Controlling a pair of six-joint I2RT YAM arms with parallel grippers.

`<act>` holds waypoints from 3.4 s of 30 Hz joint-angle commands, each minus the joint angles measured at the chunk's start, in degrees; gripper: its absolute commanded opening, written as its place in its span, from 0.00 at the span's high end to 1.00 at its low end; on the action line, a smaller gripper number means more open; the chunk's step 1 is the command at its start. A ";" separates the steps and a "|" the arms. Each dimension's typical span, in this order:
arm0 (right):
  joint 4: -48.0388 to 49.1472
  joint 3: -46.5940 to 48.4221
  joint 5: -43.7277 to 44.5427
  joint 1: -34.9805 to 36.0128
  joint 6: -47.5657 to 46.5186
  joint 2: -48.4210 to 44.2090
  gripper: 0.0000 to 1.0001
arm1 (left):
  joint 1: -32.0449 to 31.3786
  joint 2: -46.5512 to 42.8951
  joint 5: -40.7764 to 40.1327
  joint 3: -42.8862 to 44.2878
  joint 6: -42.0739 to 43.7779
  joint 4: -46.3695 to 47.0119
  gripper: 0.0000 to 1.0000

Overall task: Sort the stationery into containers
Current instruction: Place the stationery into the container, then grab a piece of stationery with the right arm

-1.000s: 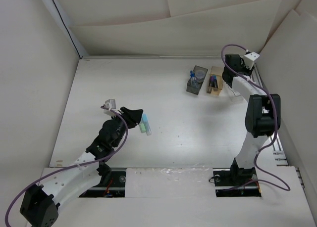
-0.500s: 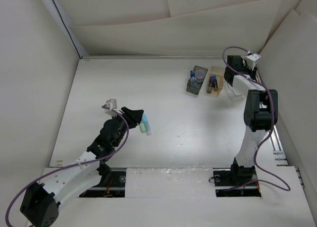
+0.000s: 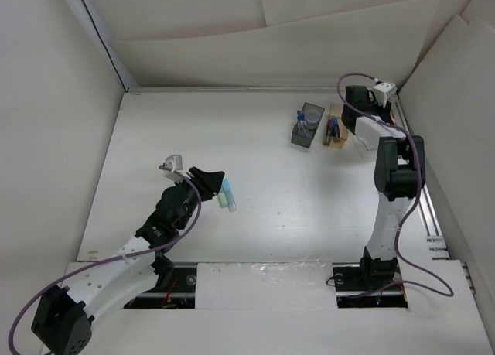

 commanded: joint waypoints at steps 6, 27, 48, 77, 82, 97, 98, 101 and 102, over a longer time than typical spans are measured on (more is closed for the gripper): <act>3.50 4.18 1.89 0.11 -3.66 1.44 0.88 | 0.19 -0.68 0.03 0.45 0.73 2.31 0.65; 3.50 2.52 1.89 2.21 -5.34 1.44 0.72 | 0.19 -1.21 0.03 0.45 0.73 1.78 0.65; 3.50 1.47 1.20 2.22 -5.34 0.30 0.59 | 0.19 -1.74 0.03 0.45 0.73 1.78 0.65; -3.80 -14.00 -51.98 44.66 7.67 -22.74 0.96 | 0.19 -0.59 -8.23 2.21 0.20 -5.50 0.76; -2.65 -12.43 -57.16 49.06 10.22 -16.15 0.73 | 0.19 -1.91 -10.17 4.13 -0.86 -10.68 0.78; -5.72 -3.02 -51.73 55.04 15.32 -1.91 0.42 | 0.19 -8.59 -12.54 4.32 -0.86 -17.90 0.77; -5.73 -2.49 -51.02 55.04 15.32 -1.90 0.42 | 0.19 -8.59 -11.93 4.32 -0.86 -17.90 0.77; -6.25 -1.79 -47.69 55.04 15.85 -1.29 0.45 | 0.19 -8.59 -11.40 3.70 -0.33 -17.20 0.77; -6.25 -1.18 -47.07 55.04 15.85 -0.68 0.48 | 0.19 -8.59 -11.40 3.70 -0.33 -16.59 0.76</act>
